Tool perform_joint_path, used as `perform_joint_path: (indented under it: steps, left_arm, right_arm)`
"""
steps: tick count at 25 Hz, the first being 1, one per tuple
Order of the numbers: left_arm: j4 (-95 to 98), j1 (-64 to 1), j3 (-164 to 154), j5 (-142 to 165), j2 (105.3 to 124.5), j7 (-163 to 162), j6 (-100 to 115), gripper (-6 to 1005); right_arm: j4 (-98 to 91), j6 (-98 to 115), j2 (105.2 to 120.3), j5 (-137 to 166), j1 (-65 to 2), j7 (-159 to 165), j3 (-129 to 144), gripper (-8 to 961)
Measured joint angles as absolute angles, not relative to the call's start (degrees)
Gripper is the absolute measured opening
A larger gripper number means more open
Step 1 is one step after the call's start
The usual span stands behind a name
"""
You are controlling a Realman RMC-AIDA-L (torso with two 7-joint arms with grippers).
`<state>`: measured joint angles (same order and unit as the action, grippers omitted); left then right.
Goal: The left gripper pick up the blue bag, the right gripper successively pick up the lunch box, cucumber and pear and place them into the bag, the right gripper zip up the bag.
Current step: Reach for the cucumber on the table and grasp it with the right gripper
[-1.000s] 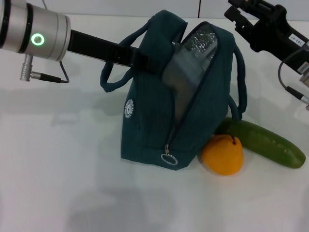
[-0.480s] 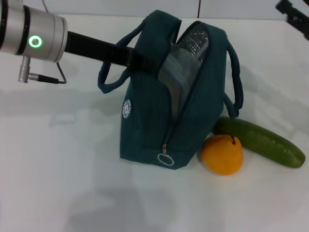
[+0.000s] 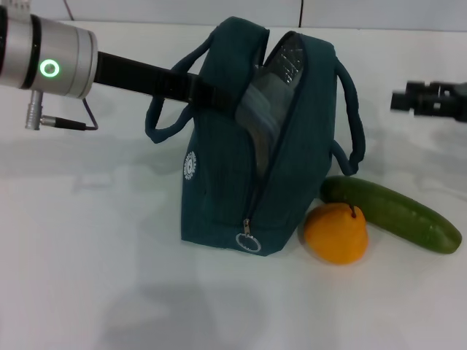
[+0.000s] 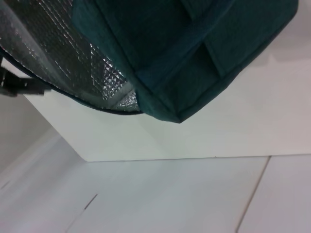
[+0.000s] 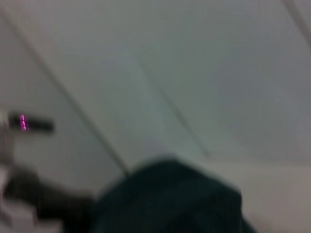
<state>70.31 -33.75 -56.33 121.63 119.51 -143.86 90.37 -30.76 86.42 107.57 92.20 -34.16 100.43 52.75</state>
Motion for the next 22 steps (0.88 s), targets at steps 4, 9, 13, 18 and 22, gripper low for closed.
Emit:
perform_joint_path:
  steps: [4,9,13,18,22]
  left_arm:
    - [70.31,-33.20,-56.34,120.67,119.53,-143.33,90.16,36]
    - [70.32,-32.44,-56.33,119.60,119.49,-142.89,90.16,36]
    - [70.23,-32.30,-56.35,119.55,119.54,-142.33,90.16,37]
    - [70.20,-32.16,-56.34,119.51,119.55,-141.93,89.86,37]
    - [69.66,-31.85,-56.34,119.46,119.51,-141.66,88.66,37]
  right_arm:
    - [-39.70,87.85,105.74,108.18,-37.48,108.42,55.07,873]
    - [-50.94,90.67,106.24,124.50,-41.26,118.88,57.93,872]
    - [-58.35,96.03,108.21,136.60,-45.79,125.31,58.89,872]
    - [-62.09,101.02,111.64,147.45,-51.84,129.28,60.04,871]
    - [-62.92,102.56,114.52,150.84,-54.53,129.81,61.71,871]
